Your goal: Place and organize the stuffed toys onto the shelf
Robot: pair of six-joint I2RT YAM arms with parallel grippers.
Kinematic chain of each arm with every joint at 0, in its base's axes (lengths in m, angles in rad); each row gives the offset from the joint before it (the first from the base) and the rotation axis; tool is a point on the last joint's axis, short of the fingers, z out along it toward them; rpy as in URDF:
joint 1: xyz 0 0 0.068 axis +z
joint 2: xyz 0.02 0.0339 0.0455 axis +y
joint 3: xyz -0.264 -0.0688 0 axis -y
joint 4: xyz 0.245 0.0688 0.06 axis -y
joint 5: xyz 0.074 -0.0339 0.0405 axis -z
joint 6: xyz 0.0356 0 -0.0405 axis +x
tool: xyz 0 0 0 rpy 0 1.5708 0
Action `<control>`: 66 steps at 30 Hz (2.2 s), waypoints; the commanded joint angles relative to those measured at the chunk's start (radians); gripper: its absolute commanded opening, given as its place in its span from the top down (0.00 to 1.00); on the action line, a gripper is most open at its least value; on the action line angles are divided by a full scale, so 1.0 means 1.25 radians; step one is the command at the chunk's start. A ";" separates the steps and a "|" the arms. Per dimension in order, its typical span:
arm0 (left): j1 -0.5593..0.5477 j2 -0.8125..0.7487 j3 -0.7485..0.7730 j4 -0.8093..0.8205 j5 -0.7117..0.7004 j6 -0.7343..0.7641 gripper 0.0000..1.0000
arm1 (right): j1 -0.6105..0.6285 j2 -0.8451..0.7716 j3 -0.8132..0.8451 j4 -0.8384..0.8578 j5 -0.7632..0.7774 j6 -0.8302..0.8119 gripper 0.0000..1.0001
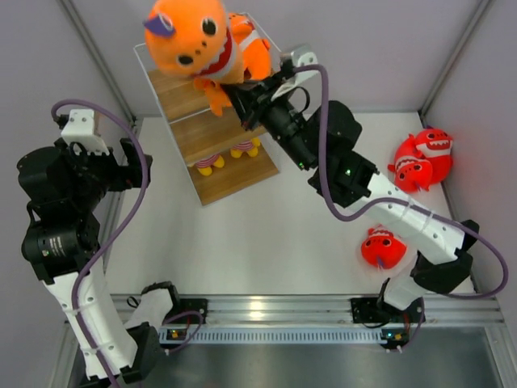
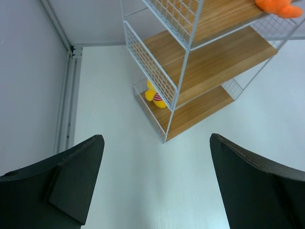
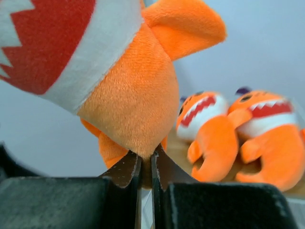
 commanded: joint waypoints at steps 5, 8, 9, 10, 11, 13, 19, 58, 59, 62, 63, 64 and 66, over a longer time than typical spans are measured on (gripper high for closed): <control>0.000 -0.012 -0.037 0.024 -0.067 0.017 0.02 | 0.007 0.279 0.428 -0.029 0.247 -0.241 1.00; 0.000 -0.012 -0.038 0.023 -0.064 0.020 0.02 | 0.007 0.371 0.516 0.011 0.300 -0.306 1.00; -0.001 -0.009 -0.038 0.024 -0.065 0.021 0.02 | 0.008 0.381 0.512 0.035 0.312 -0.319 1.00; 0.000 -0.008 -0.038 0.024 -0.062 0.022 0.02 | 0.008 0.389 0.510 0.063 0.324 -0.326 1.00; 0.001 -0.008 -0.042 0.023 -0.061 0.021 0.02 | 0.007 0.404 0.511 0.066 0.323 -0.324 1.00; 0.000 -0.004 -0.045 0.024 -0.056 0.022 0.02 | 0.007 0.417 0.511 0.068 0.321 -0.314 1.00; -0.001 -0.003 -0.060 0.024 -0.038 0.024 0.02 | 0.008 0.459 0.512 0.070 0.327 -0.276 1.00; -0.004 0.419 0.414 0.308 0.112 -0.156 0.15 | 0.009 0.506 0.469 0.102 0.338 -0.152 0.93; -0.004 0.438 0.417 0.314 0.097 -0.160 0.15 | 0.012 0.505 0.469 0.102 0.336 -0.153 0.92; -0.015 0.475 0.427 0.334 0.057 -0.170 0.14 | 0.014 0.501 0.467 0.096 0.327 -0.157 0.87; -0.017 0.485 0.430 0.336 0.032 -0.173 0.13 | 0.014 0.498 0.459 0.096 0.320 -0.158 0.85; -0.023 0.494 0.433 0.341 0.022 -0.173 0.12 | 0.017 0.495 0.456 0.100 0.317 -0.158 0.82; -0.031 0.520 0.443 0.343 -0.002 -0.173 0.12 | 0.020 0.491 0.452 0.106 0.310 -0.159 0.78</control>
